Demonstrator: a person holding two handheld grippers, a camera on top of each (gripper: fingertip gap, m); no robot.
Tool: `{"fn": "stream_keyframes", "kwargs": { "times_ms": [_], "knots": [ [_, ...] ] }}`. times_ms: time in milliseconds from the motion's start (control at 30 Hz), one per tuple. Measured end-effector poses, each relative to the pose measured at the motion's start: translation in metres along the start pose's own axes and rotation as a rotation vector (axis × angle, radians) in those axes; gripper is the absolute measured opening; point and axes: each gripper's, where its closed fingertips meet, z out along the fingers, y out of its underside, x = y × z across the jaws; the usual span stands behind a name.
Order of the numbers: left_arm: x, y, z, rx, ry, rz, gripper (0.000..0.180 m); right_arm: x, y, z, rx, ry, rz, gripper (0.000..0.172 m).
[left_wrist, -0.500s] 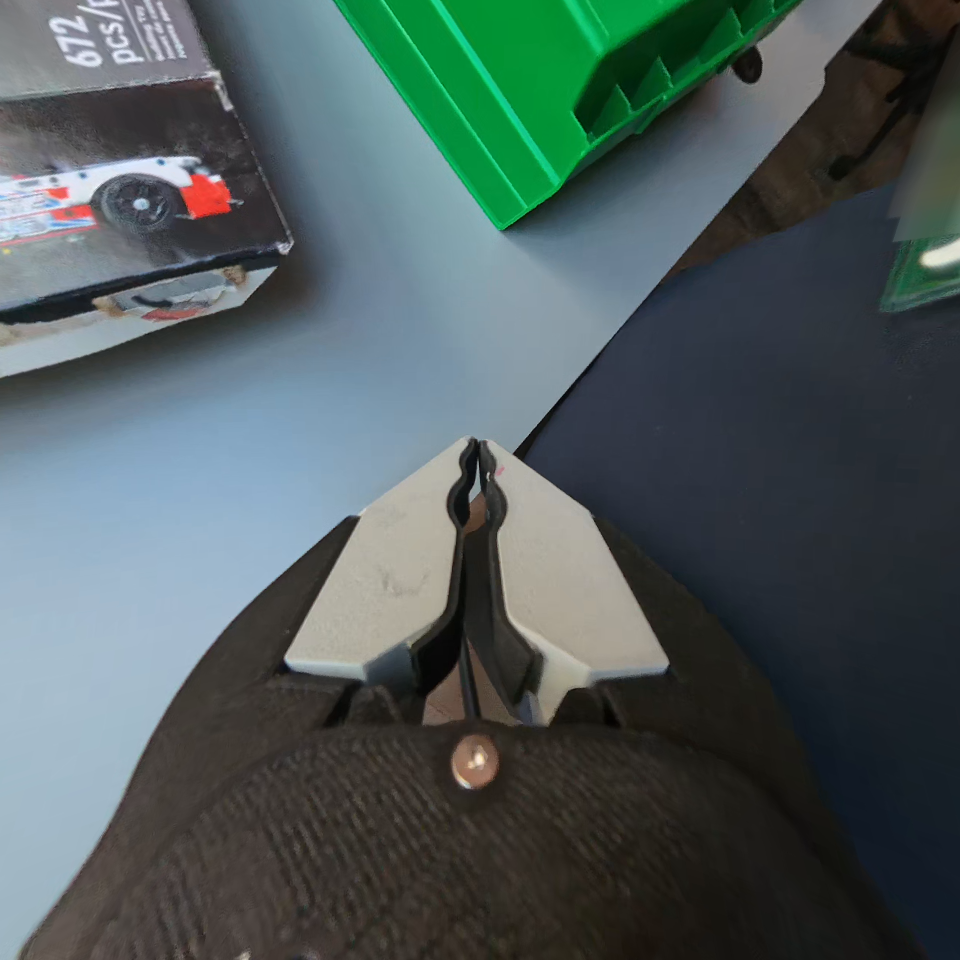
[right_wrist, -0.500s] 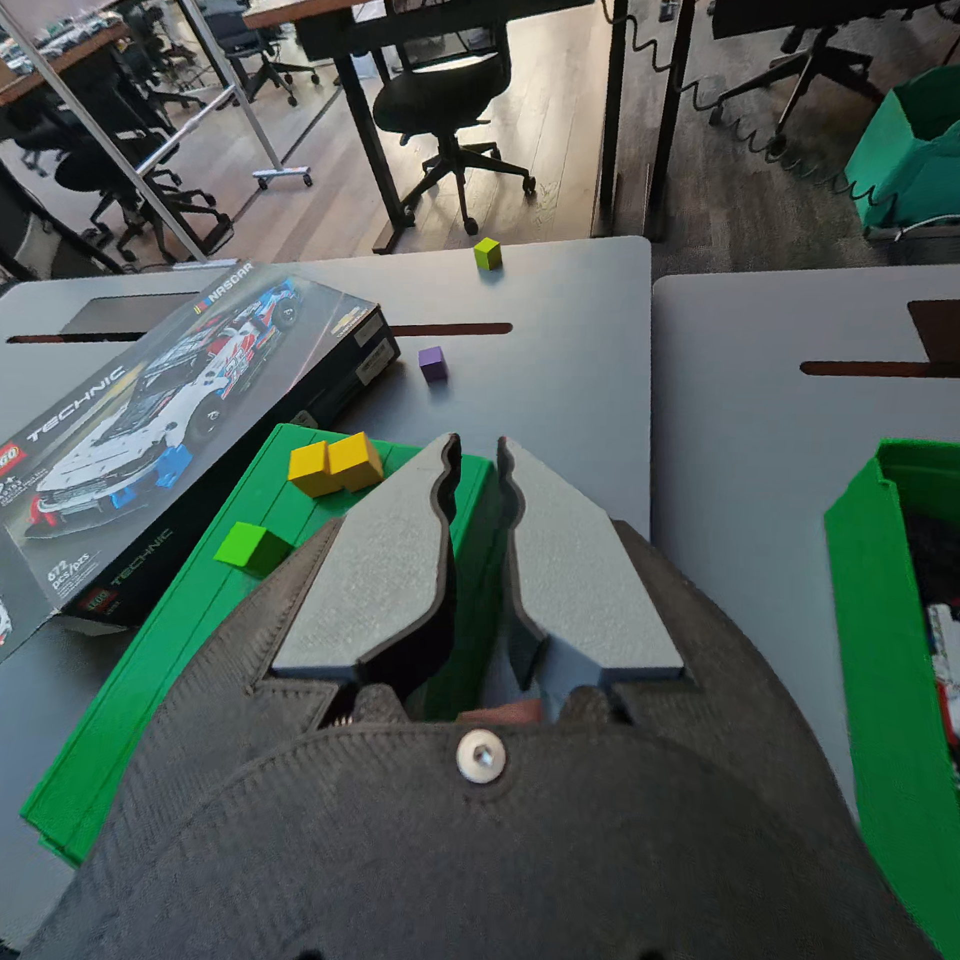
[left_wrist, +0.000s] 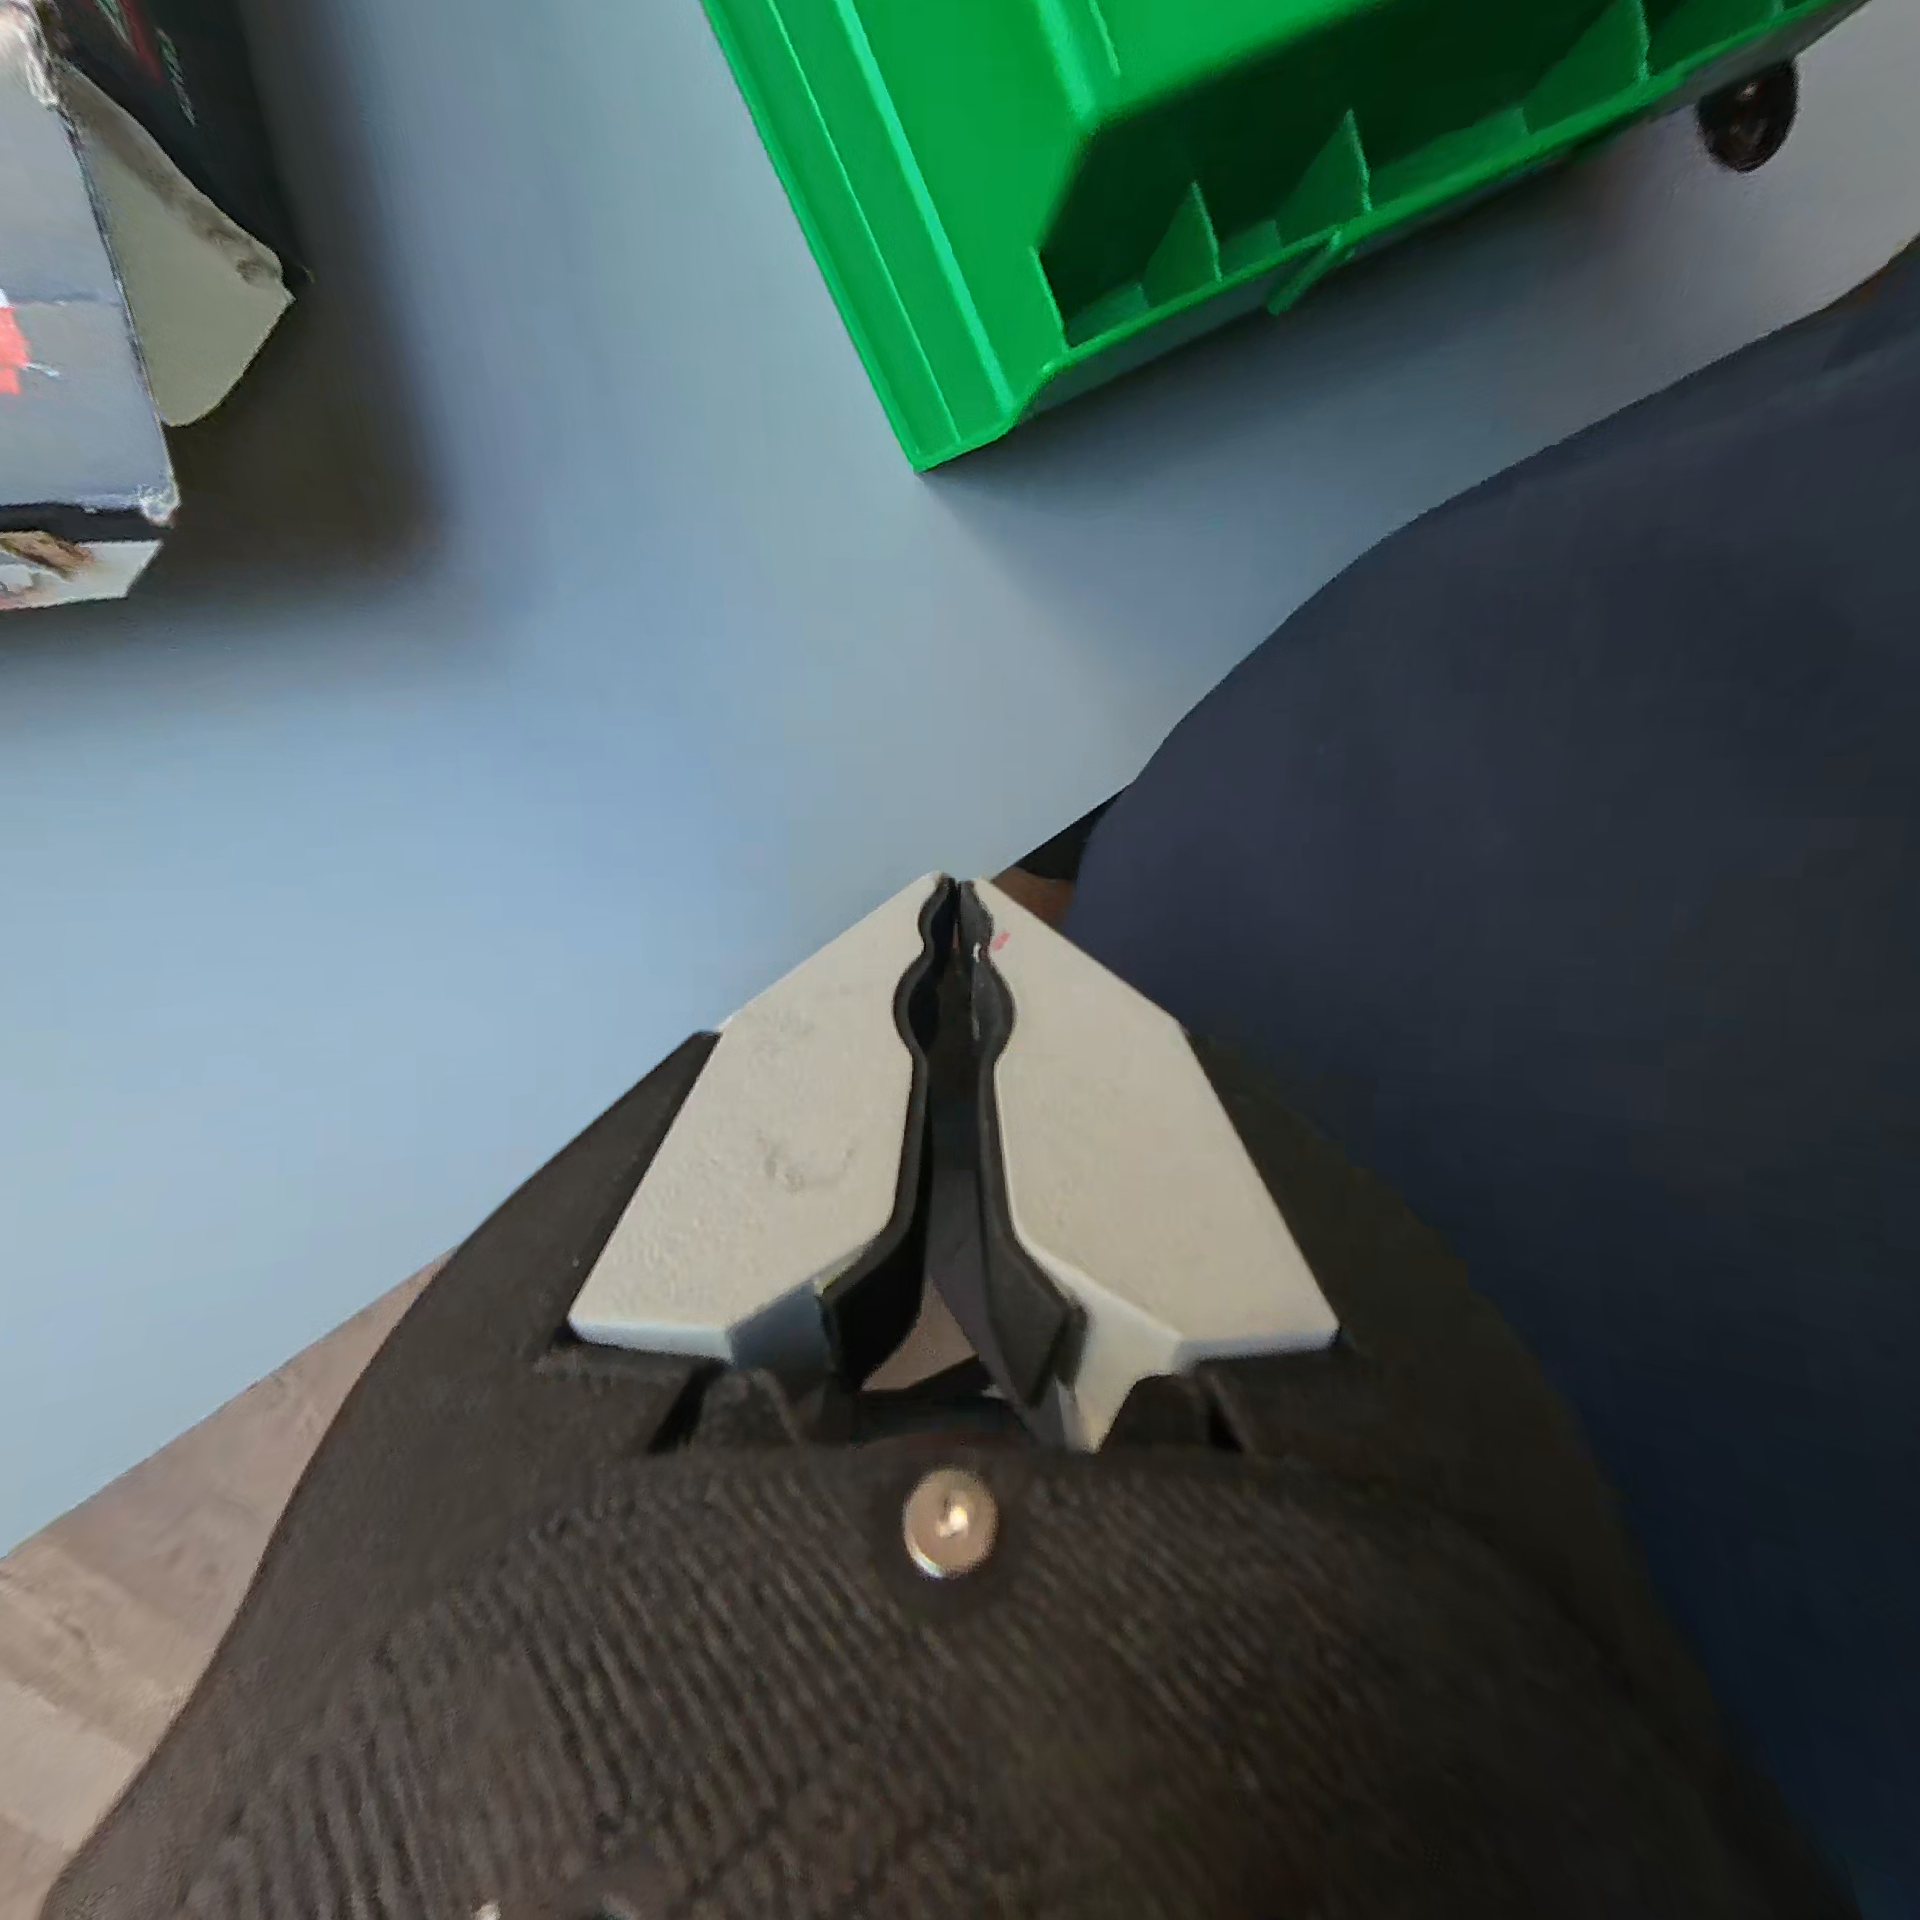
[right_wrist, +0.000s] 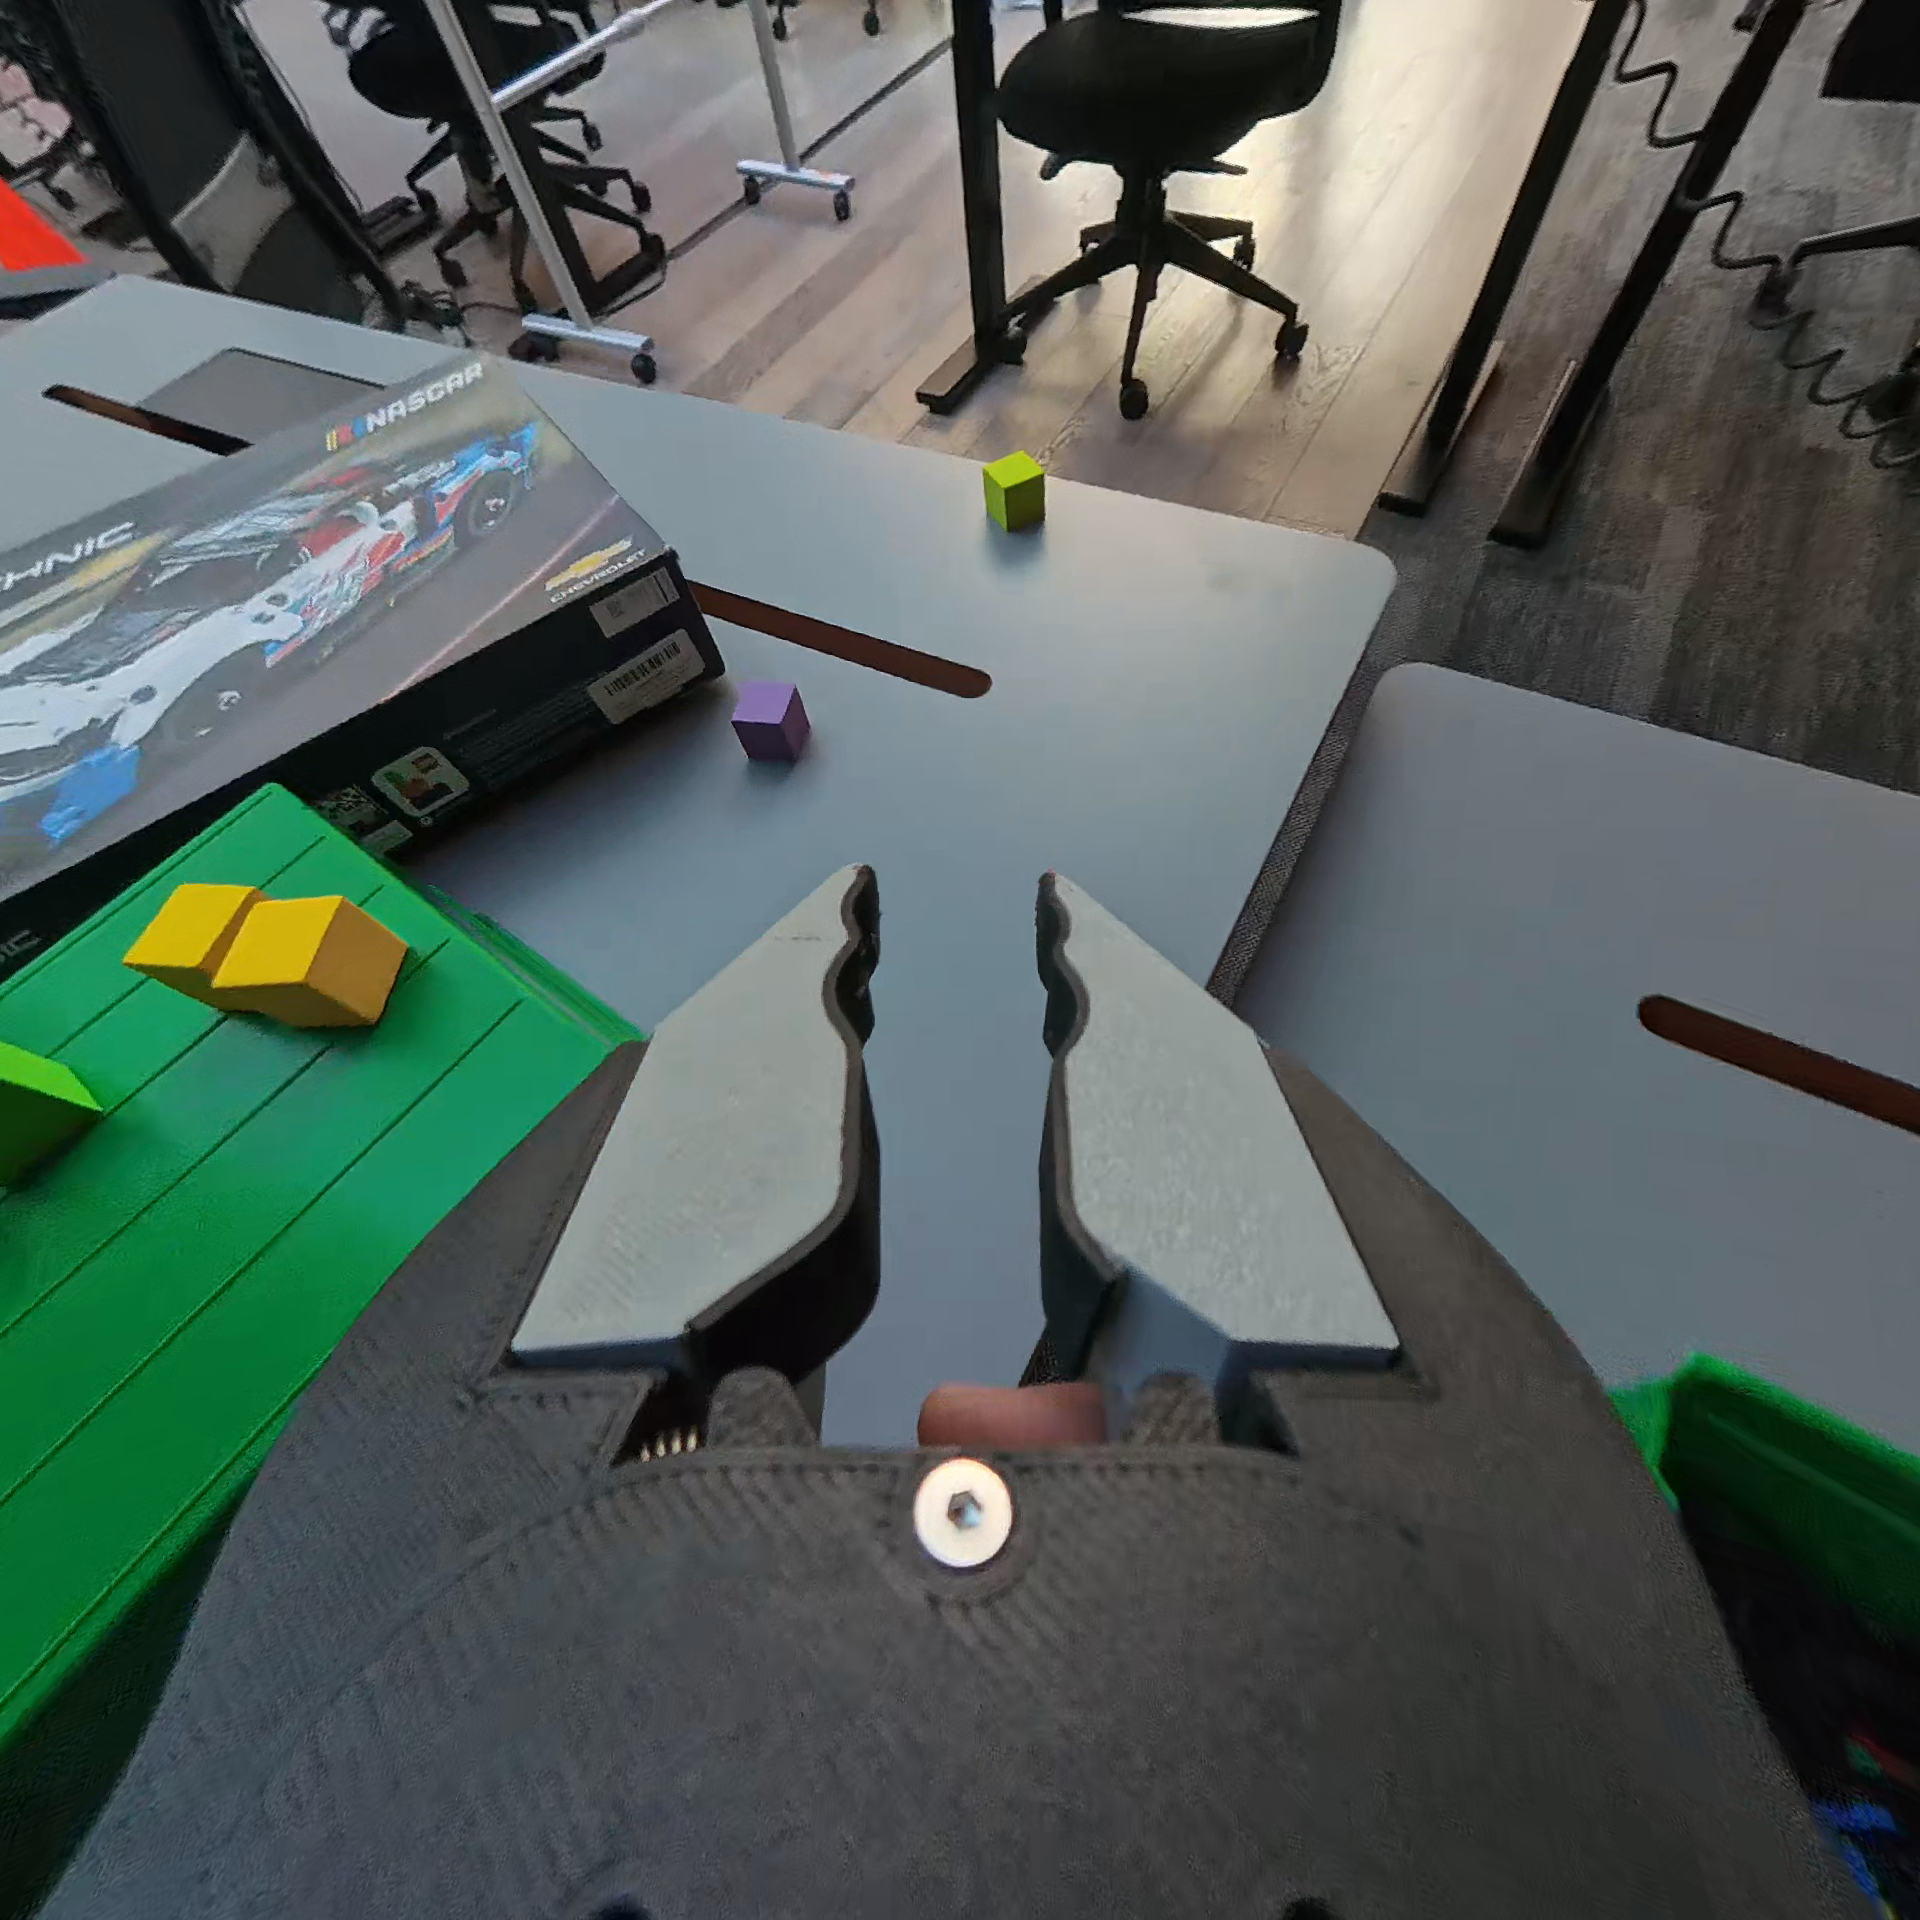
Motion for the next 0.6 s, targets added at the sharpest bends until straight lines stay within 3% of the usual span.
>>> {"fn": "stream_keyframes", "kwargs": {
  "times_ms": [267, 367, 467, 600],
  "knots": [
    [0.005, 0.004, 0.002, -0.028, -0.044, -0.144, 0.000, -0.034, -0.011, 0.097, -0.127, -0.288, -0.078, 0.033],
    [0.009, 0.012, 0.002, -0.055, -0.065, -0.172, 0.000, -0.068, -0.003, 0.126, -0.233, -0.454, -0.234, 0.030],
    [0.015, 0.023, 0.001, -0.068, -0.071, -0.211, 0.000, -0.078, 0.017, 0.168, -0.381, -0.497, -0.427, 0.050],
    [0.024, 0.045, 0.002, -0.108, -0.074, -0.277, 0.000, -0.076, 0.032, 0.215, -0.508, -0.527, -0.726, 0.054]
  ]
}}
